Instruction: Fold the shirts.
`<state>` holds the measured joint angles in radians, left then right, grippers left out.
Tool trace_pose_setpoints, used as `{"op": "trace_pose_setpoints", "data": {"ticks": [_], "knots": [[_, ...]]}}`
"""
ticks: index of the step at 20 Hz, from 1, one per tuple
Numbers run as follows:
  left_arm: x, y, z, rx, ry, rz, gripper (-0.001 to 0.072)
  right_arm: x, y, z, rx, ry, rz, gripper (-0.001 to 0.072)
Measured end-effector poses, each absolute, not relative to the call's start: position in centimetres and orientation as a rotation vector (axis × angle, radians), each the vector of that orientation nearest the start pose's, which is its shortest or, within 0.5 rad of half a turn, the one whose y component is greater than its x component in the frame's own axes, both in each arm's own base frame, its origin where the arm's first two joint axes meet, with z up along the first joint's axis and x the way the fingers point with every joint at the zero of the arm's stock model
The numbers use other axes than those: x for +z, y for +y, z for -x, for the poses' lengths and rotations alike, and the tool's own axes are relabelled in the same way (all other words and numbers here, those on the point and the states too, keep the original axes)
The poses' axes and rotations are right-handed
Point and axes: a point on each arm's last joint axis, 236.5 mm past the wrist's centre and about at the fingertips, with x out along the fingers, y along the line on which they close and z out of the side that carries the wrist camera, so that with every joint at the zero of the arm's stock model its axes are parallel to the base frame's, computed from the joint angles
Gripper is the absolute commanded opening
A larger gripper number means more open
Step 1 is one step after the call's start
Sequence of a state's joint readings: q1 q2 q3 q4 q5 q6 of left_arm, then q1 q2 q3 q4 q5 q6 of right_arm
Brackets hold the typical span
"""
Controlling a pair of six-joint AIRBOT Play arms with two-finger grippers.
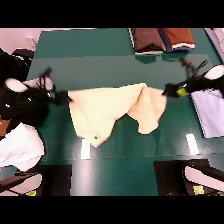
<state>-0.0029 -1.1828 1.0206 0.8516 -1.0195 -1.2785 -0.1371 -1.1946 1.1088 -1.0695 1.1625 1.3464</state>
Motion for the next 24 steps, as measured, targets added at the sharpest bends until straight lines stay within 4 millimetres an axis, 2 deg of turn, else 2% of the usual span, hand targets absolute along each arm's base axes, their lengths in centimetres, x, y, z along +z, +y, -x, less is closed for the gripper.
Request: {"op": "trace_pose_setpoints", "data": {"ticks": [1, 3, 5, 7, 8, 10, 11, 13, 15, 17, 18, 19, 21, 22, 24], "knots": [[9.8, -13.2, -39.6, -0.485, 0.951, 0.387, 0.0023, 8.0, 4.5, -38.7, 0.277, 1.067, -0.327, 0.0014], [20.5, -12.5, -40.8, -0.494, 0.707, 0.288, 0.0023, 15.2, 3.0, -39.5, 0.256, 0.892, -0.286, 0.0014], [31.7, -11.6, -39.2, -0.482, 0.455, 0.197, 0.0023, 23.3, 2.0, -38.8, 0.236, 0.705, -0.23, 0.0014], [42.0, -10.9, -34.9, -0.468, 0.214, 0.121, 0.0022, 30.5, 1.2, -36.8, 0.206, 0.534, -0.176, 0.0014], [45.9, -10.7, -32.5, -0.462, 0.117, 0.095, 0.0022, 33.4, 0.9, -35.6, 0.191, 0.465, -0.152, 0.0014], [52.1, -10.3, -27.4, -0.45, -0.054, 0.053, 0.0022, 38.5, 0.4, -32.6, 0.154, 0.346, -0.106, 0.0013], [54.3, -10.1, -25.1, -0.446, -0.119, 0.041, 0.0022, 40.6, 0.1, -31.2, 0.13, 0.298, -0.083, 0.0013], [57.0, -9.8, -21.8, -0.435, -0.206, 0.031, 0.0021, 43.7, -0.3, -28.7, 0.087, 0.235, -0.045, 0.0013], [58.5, -9.3, -20.1, -0.414, -0.258, 0.028, 0.0022, 45.7, -0.6, -27.1, 0.051, 0.199, -0.015, 0.0012], [58.7, -8.4, -20.4, -0.374, -0.261, 0.03, 0.0022, 46.9, -0.8, -26.5, 0.038, 0.189, -0.006, 0.0012], [58.3, -8.0, -21.1, -0.354, -0.247, 0.033, 0.0022, 47.0, -0.9, -26.7, 0.036, 0.197, -0.009, 0.0012], [57.6, -7.6, -22.4, -0.335, -0.22, 0.037, 0.0023, 46.7, -1.3, -27.2, 0.033, 0.221, -0.02, 0.0012], [54.3, -7.0, -26.7, -0.303, -0.098, 0.041, 0.0023, 45.0, -2.3, -28.8, 0.033, 0.286, -0.055, 0.0012], [51.8, -6.9, -29.5, -0.294, -0.017, 0.048, 0.0023, 43.4, -2.8, -29.9, 0.037, 0.335, -0.081, 0.0012], [45.9, -6.8, -35.2, -0.284, 0.167, 0.071, 0.0024, 39.0, -3.8, -32.8, 0.06, 0.463, -0.141, 0.0012]]}}
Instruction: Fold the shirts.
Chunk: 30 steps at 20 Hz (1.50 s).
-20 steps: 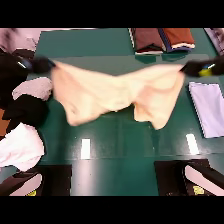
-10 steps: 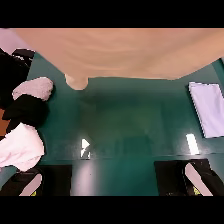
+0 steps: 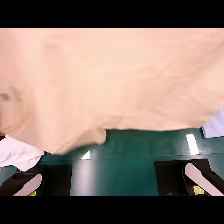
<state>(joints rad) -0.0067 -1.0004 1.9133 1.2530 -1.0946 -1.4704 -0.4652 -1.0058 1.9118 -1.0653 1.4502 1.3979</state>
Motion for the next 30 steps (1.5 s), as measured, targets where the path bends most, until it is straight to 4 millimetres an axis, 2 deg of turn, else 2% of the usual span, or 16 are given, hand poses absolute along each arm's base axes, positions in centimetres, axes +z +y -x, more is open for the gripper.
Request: {"op": "trace_pose_setpoints", "data": {"ticks": [3, 5, 7, 9, 10, 12, 14, 16, 18, 21, 23, 25, 26, 27, 30], "knots": [[34.5, -7.0, -43.4, -0.276, 0.46, 0.114, 0.0024, 29.2, -4.0, -37.6, 0.103, 0.72, -0.215, 0.0012], [26.6, -7.0, -47.6, -0.266, 0.637, 0.14, 0.0024, 22.2, -3.4, -40.4, 0.121, 0.879, -0.226, 0.0013], [19.4, -7.0, -50.5, -0.257, 0.785, 0.16, 0.0024, 15.8, -2.5, -42.8, 0.131, 1.009, -0.231, 0.0013], [13.6, -6.9, -52.3, -0.246, 0.892, 0.176, 0.0025, 11.1, -1.1, -45.0, 0.147, 1.091, -0.239, 0.0015], [11.6, -6.9, -52.8, -0.242, 0.926, 0.181, 0.0035, 9.4, -0.3, -46.0, 0.159, 1.117, -0.239, 0.0035], [9.1, -6.8, -53.6, -0.235, 0.963, 0.189, 0.0533, 7.6, 0.5, -47.8, 0.172, 1.136, -0.232, 0.0382], [8.3, -6.2, -54.0, -0.225, 0.979, 0.199, 0.054, 7.2, 1.0, -49.3, 0.183, 1.138, -0.224, 0.0392], [8.5, -5.1, -53.7, -0.214, 1.003, 0.207, 0.0539, 7.4, 1.1, -49.6, 0.195, 1.157, -0.219, 0.0387], [8.8, -3.6, -52.4, -0.199, 1.042, 0.216, 0.0539, 7.4, 0.2, -48.4, 0.192, 1.198, -0.219, 0.0385], [9.2, -2.2, -49.4, -0.185, 1.097, 0.227, 0.0539, 5.8, -1.7, -44.4, 0.164, 1.297, -0.261, 0.0385], [8.5, -2.1, -46.6, -0.186, 1.14, 0.23, 0.054, 3.7, -3.0, -40.3, 0.135, 1.38, -0.31, 0.0385], [7.0, -2.1, -43.3, -0.182, 1.19, 0.235, 0.054, 1.2, -4.1, -35.6, 0.092, 1.46, -0.376, 0.0387], [6.2, -2.2, -41.5, -0.18, 1.21, 0.24, 0.054, -0.2, -4.5, -33.1, 0.072, 1.493, -0.414, 0.0414], [5.3, -2.4, -39.8, -0.178, 1.234, 0.245, 0.054, -1.5, -4.6, -30.8, 0.054, 1.524, -0.453, 0.0506], [3.0, -2.8, -35.1, -0.171, 1.282, 0.259, 0.054, -5.4, -4.7, -24.4, -0.003, 1.602, -0.566, 0.0507]]}}
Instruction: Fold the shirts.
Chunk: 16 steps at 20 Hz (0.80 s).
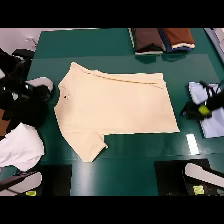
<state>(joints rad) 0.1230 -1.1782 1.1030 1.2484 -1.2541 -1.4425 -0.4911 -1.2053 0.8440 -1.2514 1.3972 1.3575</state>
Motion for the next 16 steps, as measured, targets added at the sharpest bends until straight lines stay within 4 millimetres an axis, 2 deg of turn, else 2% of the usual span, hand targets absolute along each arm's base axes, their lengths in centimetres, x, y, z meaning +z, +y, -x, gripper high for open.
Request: {"op": "trace_pose_setpoints", "data": {"ticks": [1, 3, 4, 5, 6, 9, 12, 16], "knots": [[2.6, -2.9, -34.0, -0.169, 1.289, 0.262, 0.054, -6.4, -4.5, -22.8, -0.015, 1.617, -0.599, 0.0503], [1.9, -3.2, -32.3, -0.168, 1.299, 0.267, 0.054, -7.8, -3.9, -20.9, -0.025, 1.622, -0.649, 0.0488], [1.8, -3.2, -31.7, -0.168, 1.297, 0.267, 0.054, -8.1, -3.3, -20.5, -0.019, 1.615, -0.683, 0.0441], [1.7, -3.3, -31.4, -0.167, 1.296, 0.268, 0.054, -8.4, -2.7, -20.3, -0.008, 1.61, -0.708, 0.0437], [1.6, -3.3, -31.1, -0.167, 1.298, 0.269, 0.054, -8.5, -2.2, -20.3, 0.0, 1.6, -0.724, 0.0402], [1.5, -3.4, -30.6, -0.169, 1.297, 0.271, 0.054, -9.3, -1.4, -21.2, 0.011, 1.558, -0.704, 0.0015], [1.1, -3.5, -29.7, -0.17, 1.322, 0.266, 0.054, -9.3, -0.5, -22.1, 0.041, 1.54, -0.656, 0.0014], [-1.0, -3.8, -26.3, -0.155, 1.387, 0.292, 0.0541, -8.2, -0.2, -23.9, 0.081, 1.508, -0.556, 0.0014]]}}
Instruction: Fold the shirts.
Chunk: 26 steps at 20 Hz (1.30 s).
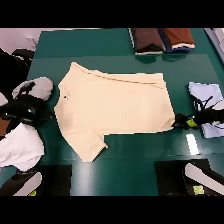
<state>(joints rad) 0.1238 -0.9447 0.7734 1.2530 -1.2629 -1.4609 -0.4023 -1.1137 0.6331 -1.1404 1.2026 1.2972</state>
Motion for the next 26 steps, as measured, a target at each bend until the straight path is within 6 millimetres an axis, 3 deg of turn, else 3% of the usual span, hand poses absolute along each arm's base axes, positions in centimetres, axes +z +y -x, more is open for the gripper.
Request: {"op": "trace_pose_setpoints", "data": {"ticks": [5, 12, 13, 14, 15, 18, 20, 22, 24, 26], "knots": [[-5.1, -5.5, -22.0, -0.15, 1.471, 0.397, 0.0541, -6.2, 1.4, -25.8, 0.156, 1.479, -0.482, 0.0013], [-7.6, -8.4, -22.3, -0.165, 1.388, 0.588, 0.0537, -5.6, 2.5, -26.3, 0.197, 1.477, -0.443, 0.0013], [-7.7, -8.9, -22.4, -0.177, 1.378, 0.6, 0.037, -5.6, 2.6, -26.3, 0.198, 1.477, -0.44, 0.0013], [-7.8, -9.2, -22.5, -0.184, 1.37, 0.597, 0.0106, -5.6, 2.7, -26.3, 0.201, 1.477, -0.441, 0.0014], [-8.0, -9.3, -22.5, -0.189, 1.365, 0.589, 0.0024, -5.6, 2.7, -26.3, 0.201, 1.477, -0.439, 0.0013], [-7.1, -9.9, -23.5, -0.211, 1.327, 0.596, 0.0022, -5.0, 2.7, -26.5, 0.202, 1.459, -0.433, 0.0013], [-4.6, -10.2, -25.4, -0.245, 1.272, 0.581, 0.0022, -3.2, 2.5, -27.4, 0.205, 1.405, -0.41, 0.0013], [0.1, -10.3, -28.3, -0.296, 1.18, 0.539, 0.0022, 0.7, 2.0, -29.4, 0.207, 1.286, -0.364, 0.0013], [7.4, -10.5, -31.5, -0.358, 1.038, 0.478, 0.0022, 6.7, 1.6, -31.7, 0.21, 1.117, -0.308, 0.0013], [16.9, -10.6, -33.9, -0.414, 0.846, 0.399, 0.0022, 14.5, 1.4, -33.3, 0.213, 0.918, -0.239, 0.0013]]}}
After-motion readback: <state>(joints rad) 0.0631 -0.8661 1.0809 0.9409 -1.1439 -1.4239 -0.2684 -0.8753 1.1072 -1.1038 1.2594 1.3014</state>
